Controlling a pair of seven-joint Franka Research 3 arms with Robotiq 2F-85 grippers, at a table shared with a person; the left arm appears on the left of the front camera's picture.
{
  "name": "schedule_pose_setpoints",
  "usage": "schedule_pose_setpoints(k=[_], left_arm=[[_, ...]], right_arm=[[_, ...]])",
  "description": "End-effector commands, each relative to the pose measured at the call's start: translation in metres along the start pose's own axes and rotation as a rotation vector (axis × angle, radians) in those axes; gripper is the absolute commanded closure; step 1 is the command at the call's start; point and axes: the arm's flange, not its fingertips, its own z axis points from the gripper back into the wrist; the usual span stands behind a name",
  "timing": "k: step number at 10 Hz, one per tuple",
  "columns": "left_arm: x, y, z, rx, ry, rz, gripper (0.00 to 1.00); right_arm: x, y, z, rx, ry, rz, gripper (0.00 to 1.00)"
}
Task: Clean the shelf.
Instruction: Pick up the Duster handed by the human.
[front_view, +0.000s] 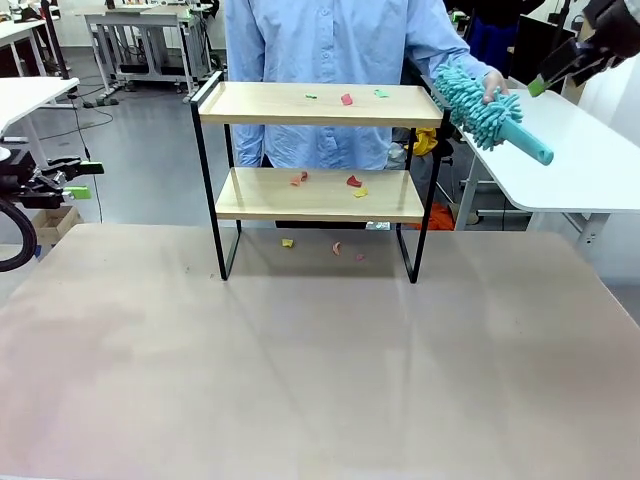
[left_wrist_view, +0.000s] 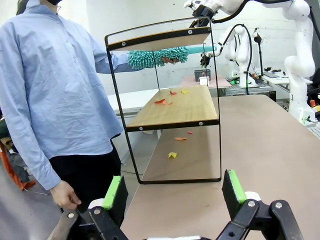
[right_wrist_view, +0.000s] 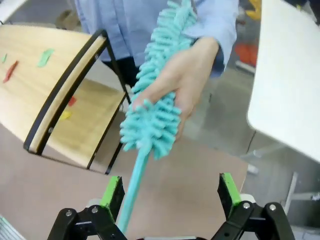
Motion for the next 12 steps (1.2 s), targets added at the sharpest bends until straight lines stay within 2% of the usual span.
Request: schedule_pose_setpoints(k=[1,3,7,12], left_arm=[[0.004,0.000,-0.001,-0.001,0.001,-0.004,0.00],[0.004,0.000,-0.001,-0.001,0.001,-0.004,0.00],[0.004,0.000,-0.001,-0.001,0.001,-0.004,0.00],[0.004,0.000,-0.001,-0.001,0.001,-0.004,0.00]], right_arm=[[-0.004,0.025,0.001,0.011,0.066,-0.022,0.00],[-0.014,0.036,0.001,0.007,0.083,-0.017,0.00],[-0.037,0.052,-0.017,-0.095,0.079,-0.053,0.00],[-0.049,0.058,-0.040,-0.084,0.105,-0.123,0.00]])
